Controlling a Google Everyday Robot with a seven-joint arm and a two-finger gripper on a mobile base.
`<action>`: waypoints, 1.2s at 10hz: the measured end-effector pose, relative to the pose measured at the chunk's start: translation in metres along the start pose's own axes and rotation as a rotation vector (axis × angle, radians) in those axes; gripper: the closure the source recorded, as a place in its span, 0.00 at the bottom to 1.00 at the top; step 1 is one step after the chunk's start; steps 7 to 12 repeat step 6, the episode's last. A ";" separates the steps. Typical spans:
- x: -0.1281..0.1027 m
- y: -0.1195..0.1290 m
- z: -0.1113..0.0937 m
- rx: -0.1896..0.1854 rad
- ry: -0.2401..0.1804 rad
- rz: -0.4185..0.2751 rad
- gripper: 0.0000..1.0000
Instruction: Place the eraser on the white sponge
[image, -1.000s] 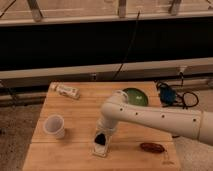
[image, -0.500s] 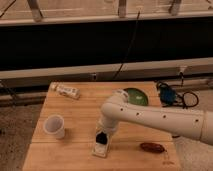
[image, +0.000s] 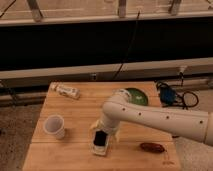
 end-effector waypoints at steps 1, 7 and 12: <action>0.001 0.001 -0.003 0.006 0.003 -0.001 0.20; 0.005 0.003 -0.001 0.007 -0.001 -0.013 0.20; 0.005 0.003 -0.001 0.007 -0.001 -0.013 0.20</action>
